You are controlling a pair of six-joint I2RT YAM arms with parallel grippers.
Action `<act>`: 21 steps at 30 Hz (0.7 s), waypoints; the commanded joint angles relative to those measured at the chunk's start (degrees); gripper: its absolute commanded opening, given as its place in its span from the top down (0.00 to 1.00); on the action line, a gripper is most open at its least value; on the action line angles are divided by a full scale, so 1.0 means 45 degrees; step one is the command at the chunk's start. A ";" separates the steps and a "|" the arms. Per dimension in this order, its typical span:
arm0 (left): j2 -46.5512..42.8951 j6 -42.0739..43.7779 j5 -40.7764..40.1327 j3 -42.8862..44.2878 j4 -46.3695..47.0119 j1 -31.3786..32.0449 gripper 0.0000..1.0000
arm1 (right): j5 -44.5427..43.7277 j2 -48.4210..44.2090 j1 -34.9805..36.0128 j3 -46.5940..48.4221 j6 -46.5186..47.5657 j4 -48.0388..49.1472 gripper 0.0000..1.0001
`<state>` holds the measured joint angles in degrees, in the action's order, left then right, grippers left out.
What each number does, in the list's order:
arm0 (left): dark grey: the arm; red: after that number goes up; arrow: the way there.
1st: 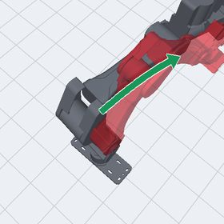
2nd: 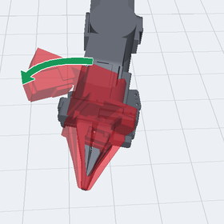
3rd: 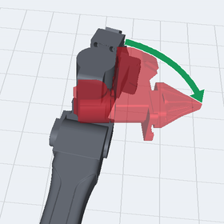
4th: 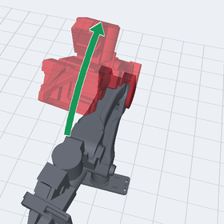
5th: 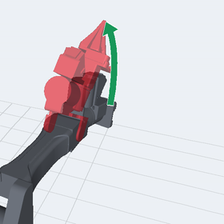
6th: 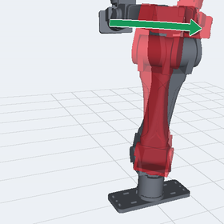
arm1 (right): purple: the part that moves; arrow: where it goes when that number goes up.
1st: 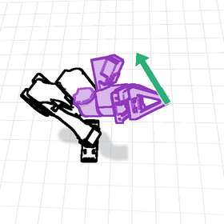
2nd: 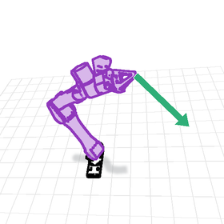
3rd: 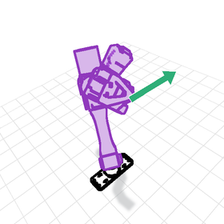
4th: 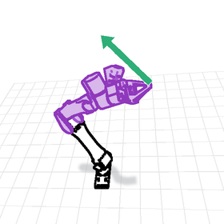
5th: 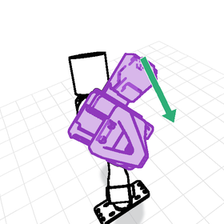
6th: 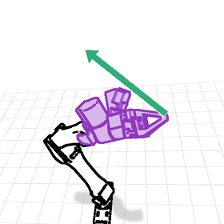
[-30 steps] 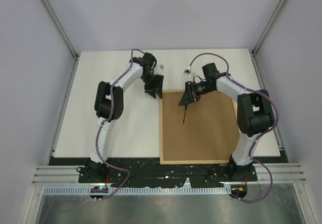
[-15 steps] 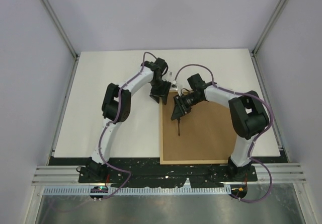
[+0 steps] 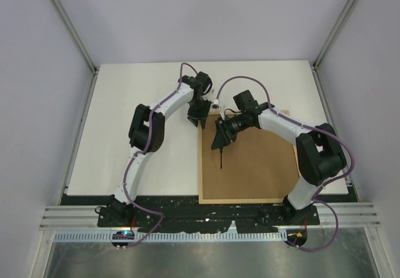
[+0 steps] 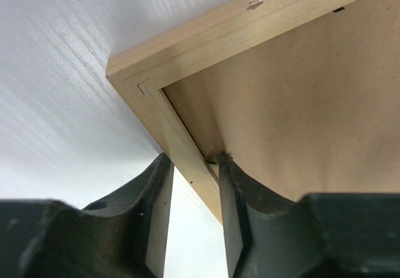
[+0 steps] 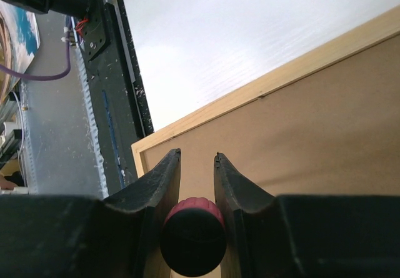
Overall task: Take the photo out of the frame
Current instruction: Adjust the photo frame item on the photo frame.
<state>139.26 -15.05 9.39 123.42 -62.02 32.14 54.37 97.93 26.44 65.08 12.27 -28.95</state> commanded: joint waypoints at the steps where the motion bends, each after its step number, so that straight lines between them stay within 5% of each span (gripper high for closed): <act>1: -0.0029 -0.0405 -0.0309 0.0309 0.0168 0.0045 0.64 | 0.0535 -0.0844 0.0433 -0.0360 0.0495 -0.0285 0.92; 6: -0.0029 -0.0426 -0.0309 0.0289 0.0188 0.0064 0.77 | 0.0594 -0.0961 0.0531 -0.0419 0.0554 -0.0324 0.92; 9: -0.0049 -0.0367 -0.0308 0.0212 0.0208 0.0026 0.99 | 0.0613 -0.0864 0.0532 -0.0458 0.0710 -0.0363 0.92; 21: -0.1962 -0.1830 0.2539 -0.3419 0.2568 -0.1691 1.00 | 0.1861 -0.0415 -0.1302 0.0088 0.0145 -0.0305 0.92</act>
<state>134.15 -20.73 15.84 112.62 -54.28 28.27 58.02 96.42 24.18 63.00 14.39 -30.98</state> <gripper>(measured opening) 0.291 0.319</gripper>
